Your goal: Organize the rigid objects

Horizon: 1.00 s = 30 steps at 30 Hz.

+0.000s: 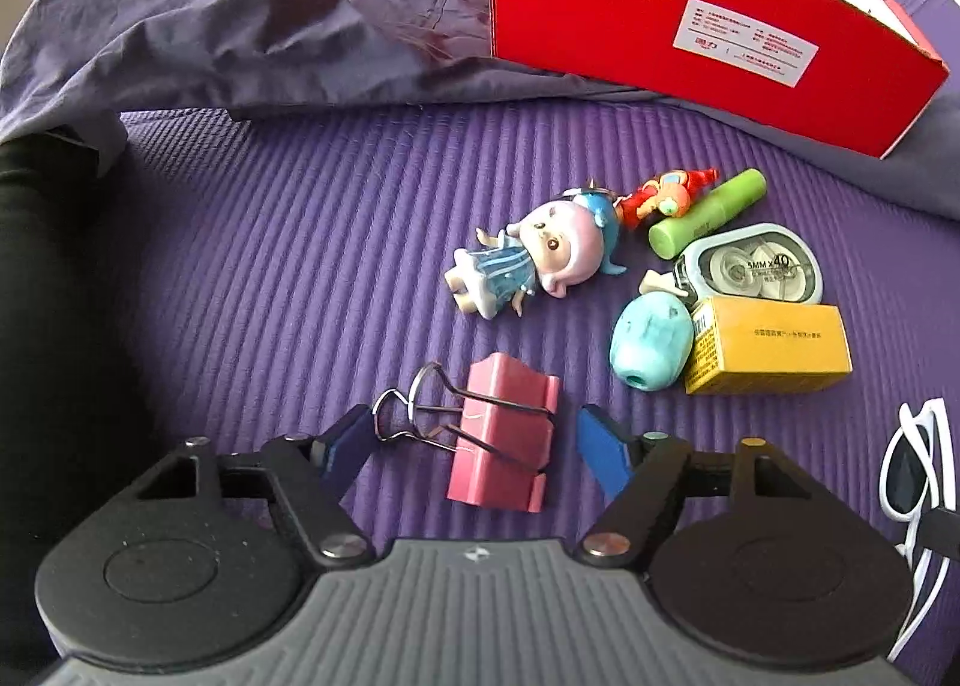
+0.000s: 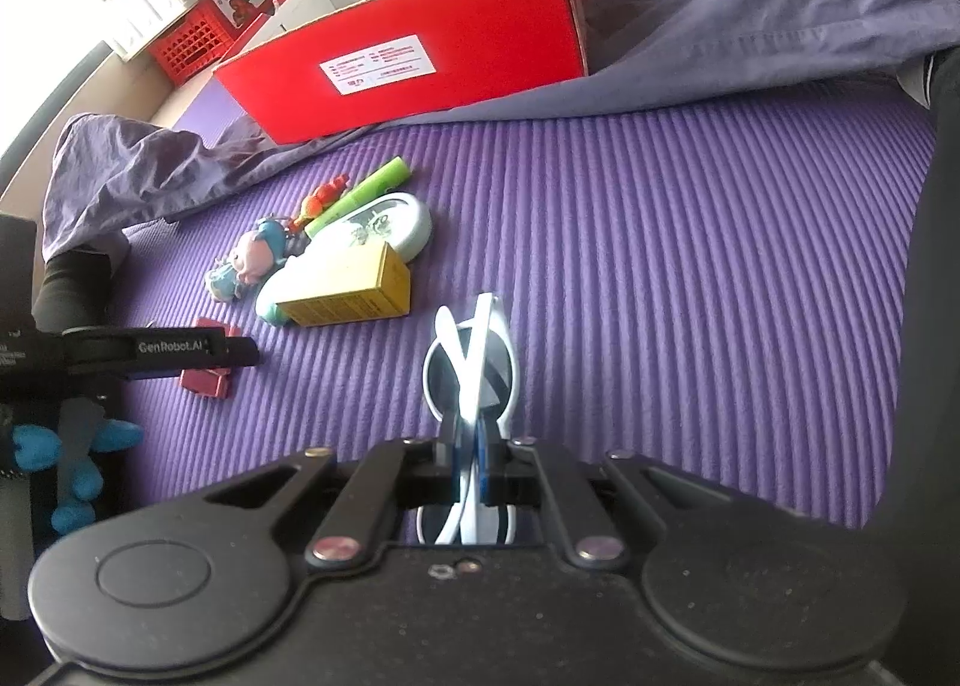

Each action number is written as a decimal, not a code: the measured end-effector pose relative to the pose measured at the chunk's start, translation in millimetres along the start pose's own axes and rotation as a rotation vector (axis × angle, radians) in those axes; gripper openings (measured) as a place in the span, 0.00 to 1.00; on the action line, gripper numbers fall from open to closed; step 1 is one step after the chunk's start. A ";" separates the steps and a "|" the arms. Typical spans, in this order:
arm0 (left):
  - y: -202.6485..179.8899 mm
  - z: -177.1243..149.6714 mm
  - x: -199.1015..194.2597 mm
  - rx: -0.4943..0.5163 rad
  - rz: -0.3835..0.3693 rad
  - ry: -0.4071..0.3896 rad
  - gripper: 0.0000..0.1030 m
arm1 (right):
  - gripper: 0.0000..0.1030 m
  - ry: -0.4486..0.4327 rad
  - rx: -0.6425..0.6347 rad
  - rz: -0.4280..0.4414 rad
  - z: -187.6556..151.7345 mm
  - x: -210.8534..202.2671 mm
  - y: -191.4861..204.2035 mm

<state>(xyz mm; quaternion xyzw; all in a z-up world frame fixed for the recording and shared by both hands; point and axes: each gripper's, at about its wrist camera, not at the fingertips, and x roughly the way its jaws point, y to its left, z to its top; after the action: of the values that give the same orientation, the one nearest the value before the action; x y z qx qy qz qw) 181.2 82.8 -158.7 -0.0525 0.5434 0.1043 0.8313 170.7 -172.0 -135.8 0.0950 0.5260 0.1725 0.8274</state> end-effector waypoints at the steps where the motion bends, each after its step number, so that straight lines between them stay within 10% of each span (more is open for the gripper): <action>1: -0.4 -0.1 -0.8 0.001 -0.006 -0.008 0.65 | 0.04 0.001 0.000 -0.001 0.1 0.3 0.1; 6: -12.9 -0.9 -5.4 0.058 -0.028 -0.045 0.31 | 0.04 0.000 -0.005 -0.002 -0.5 0.3 1.0; 30: -8.0 42.7 -92.3 -0.055 -0.207 -0.196 0.30 | 0.04 -0.147 0.004 0.026 58.5 -53.5 4.9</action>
<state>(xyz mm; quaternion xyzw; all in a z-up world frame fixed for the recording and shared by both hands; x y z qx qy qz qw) 185.4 72.8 -57.2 -0.1207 0.4480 0.0377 0.8851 202.0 -186.7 -64.3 0.1161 0.4628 0.1747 0.8613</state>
